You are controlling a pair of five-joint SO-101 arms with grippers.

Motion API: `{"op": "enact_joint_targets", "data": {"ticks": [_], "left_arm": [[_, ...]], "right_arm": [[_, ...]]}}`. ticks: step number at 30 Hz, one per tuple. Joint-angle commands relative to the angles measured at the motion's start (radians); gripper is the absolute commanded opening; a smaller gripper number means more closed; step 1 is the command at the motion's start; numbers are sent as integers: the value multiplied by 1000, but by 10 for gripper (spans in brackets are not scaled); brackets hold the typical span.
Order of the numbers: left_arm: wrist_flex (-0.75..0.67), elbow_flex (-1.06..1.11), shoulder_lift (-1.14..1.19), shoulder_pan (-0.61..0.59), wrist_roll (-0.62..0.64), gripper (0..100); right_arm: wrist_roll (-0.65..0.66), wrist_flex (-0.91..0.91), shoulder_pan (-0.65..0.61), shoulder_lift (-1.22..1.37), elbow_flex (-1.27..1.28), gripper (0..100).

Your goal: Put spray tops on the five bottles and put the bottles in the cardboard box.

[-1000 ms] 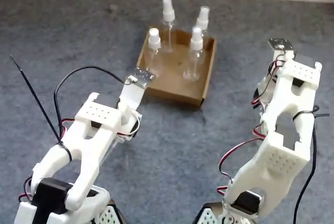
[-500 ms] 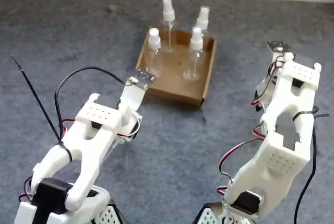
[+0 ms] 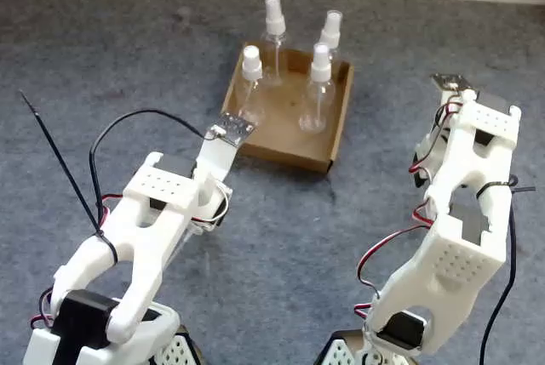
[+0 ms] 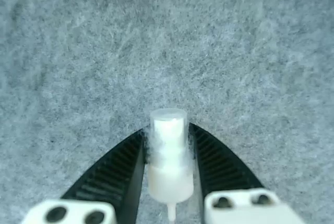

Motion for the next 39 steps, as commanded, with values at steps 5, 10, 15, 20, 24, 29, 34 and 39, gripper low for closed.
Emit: {"op": "enact_joint_targets", "data": {"ticks": [5, 10, 15, 20, 24, 29, 34, 39], "left_arm": [[-9, -4, -36, 13, -8, 4], [-9, -4, -36, 13, -8, 4], [-8, -4, -36, 13, -8, 4], [-11, -4, -33, 15, -8, 4], [-6, -50, -53, -25, -5, 4], [86, -214, -196, -142, -3, 4], [189, -438, -449, -243, -2, 4], [187, -596, -662, -325, 2, 4]], "right_arm": [[6, 5, 15, -10, 24, 259], [6, 4, 15, 35, 70, 198], [6, 12, 30, 4, 48, 14], [5, 64, 27, -134, -7, 4], [-12, 87, -39, -302, -27, 4], [-118, 54, -211, -553, 54, 4], [-227, -91, -496, -829, 308, 4], [-285, -302, -792, -1092, 611, 4]]}}
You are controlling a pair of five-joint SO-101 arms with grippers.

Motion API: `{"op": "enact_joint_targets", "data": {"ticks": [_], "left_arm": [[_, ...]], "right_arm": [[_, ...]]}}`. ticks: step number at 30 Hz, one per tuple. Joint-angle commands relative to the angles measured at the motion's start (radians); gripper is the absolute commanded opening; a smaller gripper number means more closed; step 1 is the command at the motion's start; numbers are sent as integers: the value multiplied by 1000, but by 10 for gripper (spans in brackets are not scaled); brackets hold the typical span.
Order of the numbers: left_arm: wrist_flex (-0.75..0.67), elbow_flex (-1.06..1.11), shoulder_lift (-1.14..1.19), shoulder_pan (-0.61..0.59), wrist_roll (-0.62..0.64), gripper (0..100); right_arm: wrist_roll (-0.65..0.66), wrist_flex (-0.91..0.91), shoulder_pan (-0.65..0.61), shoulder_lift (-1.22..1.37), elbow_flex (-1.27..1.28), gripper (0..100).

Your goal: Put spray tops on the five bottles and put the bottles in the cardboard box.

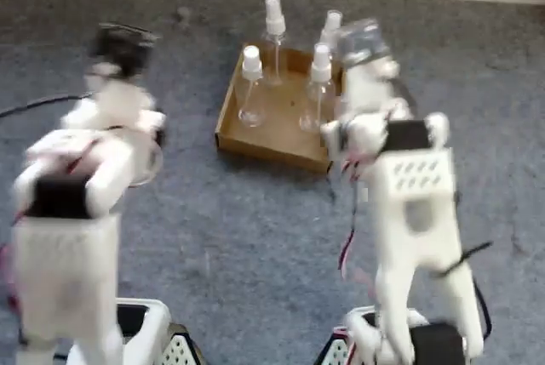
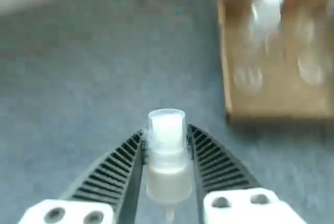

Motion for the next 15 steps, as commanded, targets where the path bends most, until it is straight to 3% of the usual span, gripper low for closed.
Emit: {"op": "enact_joint_targets", "data": {"ticks": [1, 4, 11, 15], "left_arm": [[5, -127, -150, -50, 18, 4], [5, -131, -223, -64, 181, 4], [-3, -90, -366, -59, 549, 4], [-133, 76, -461, -59, 595, 4]], "right_arm": [[-44, -177, -223, -214, 189, 4], [-77, -309, -358, -305, 363, 4], [-117, -544, -547, -334, 602, 4], [-115, -558, -634, -338, 651, 4]]}}
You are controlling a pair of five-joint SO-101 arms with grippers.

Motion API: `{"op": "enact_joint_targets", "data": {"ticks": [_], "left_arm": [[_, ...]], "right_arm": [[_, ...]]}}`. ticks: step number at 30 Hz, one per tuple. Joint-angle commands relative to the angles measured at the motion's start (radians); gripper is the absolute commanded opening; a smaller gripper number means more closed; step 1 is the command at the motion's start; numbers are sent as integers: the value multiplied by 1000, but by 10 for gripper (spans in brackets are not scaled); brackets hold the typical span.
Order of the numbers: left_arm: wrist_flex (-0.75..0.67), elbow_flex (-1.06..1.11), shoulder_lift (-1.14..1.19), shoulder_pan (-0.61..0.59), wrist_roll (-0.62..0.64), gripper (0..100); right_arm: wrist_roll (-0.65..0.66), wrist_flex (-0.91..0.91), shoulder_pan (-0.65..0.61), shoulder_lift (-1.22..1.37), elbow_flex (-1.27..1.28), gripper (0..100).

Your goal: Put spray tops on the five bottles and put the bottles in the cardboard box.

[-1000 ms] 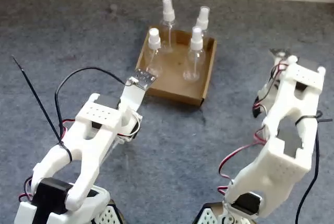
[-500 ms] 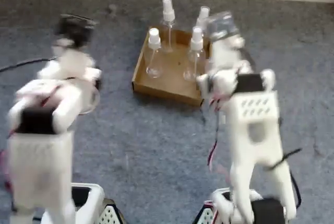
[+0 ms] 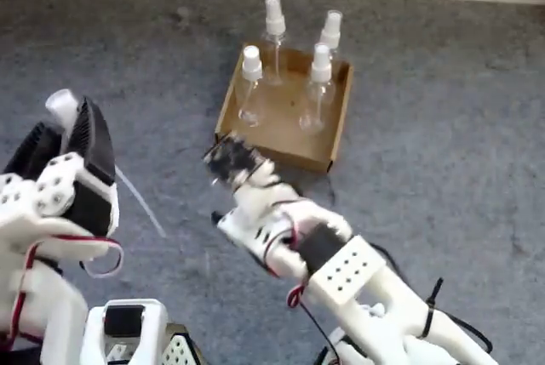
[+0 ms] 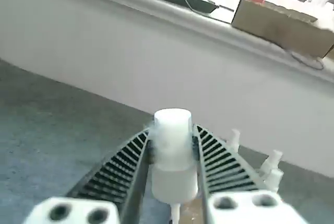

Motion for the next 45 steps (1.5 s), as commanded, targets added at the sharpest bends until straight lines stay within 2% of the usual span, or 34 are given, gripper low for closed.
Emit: {"op": "enact_joint_targets", "data": {"ticks": [1, 8, 15, 24, 31, 35, 45], "left_arm": [[-129, 142, -74, -10, 38, 4], [-339, 437, -240, -8, 40, 4], [-474, 538, -265, -7, 46, 4], [-485, 541, -263, 150, 40, 4], [-514, 608, -263, 162, 44, 4], [-517, 645, -265, 220, 38, 4], [-489, 685, -274, 259, 40, 4]], "right_arm": [[-6, -39, -67, -41, 7, 4], [-12, -137, -73, -59, 58, 4], [-12, -208, -74, -245, 214, 4], [-12, -206, -74, -318, 257, 4], [-12, -206, -74, -318, 257, 4], [-12, -206, -74, -318, 257, 4], [-12, -209, -73, -323, 257, 4]]}}
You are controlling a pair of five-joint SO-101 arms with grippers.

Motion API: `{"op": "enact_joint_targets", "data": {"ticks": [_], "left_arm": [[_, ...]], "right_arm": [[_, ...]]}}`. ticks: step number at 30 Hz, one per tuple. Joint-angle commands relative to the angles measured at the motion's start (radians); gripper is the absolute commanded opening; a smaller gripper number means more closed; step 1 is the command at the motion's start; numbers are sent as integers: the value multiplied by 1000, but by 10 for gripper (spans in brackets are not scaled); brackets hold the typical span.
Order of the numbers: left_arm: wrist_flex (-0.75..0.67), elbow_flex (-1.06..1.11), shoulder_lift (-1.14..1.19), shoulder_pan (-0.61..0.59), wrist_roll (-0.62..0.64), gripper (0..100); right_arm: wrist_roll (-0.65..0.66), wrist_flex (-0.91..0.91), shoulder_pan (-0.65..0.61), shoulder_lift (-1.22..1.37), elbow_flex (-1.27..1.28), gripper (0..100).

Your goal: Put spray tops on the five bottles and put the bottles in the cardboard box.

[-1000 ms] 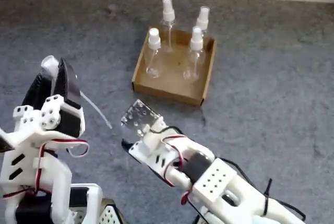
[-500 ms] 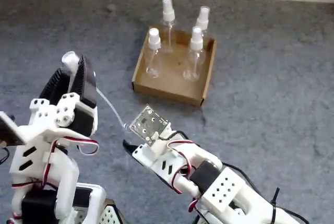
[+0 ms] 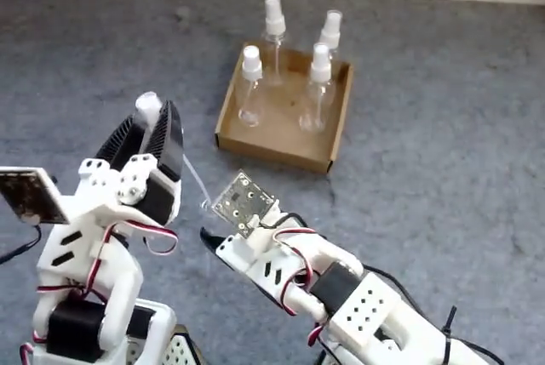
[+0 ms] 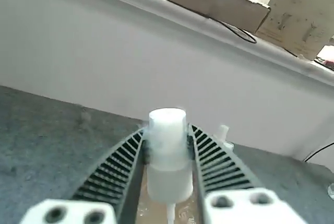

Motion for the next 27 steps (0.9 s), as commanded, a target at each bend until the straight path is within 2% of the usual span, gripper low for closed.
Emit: {"op": "enact_joint_targets", "data": {"ticks": [1, 8, 15, 21, 27], "left_arm": [[12, 31, 5, 38, 0, 4], [98, 120, 5, 124, -97, 4], [112, 203, 5, 131, -101, 4], [112, 255, 5, 134, -104, 4], [109, 277, 5, 168, -107, 4]], "right_arm": [[-9, -30, -4, -31, -10, 4], [-11, -31, -1, -33, -16, 4], [-14, -31, 42, -33, -19, 4], [-141, -35, 102, -33, -19, 4], [-153, -162, 104, -33, -18, 4]]}}
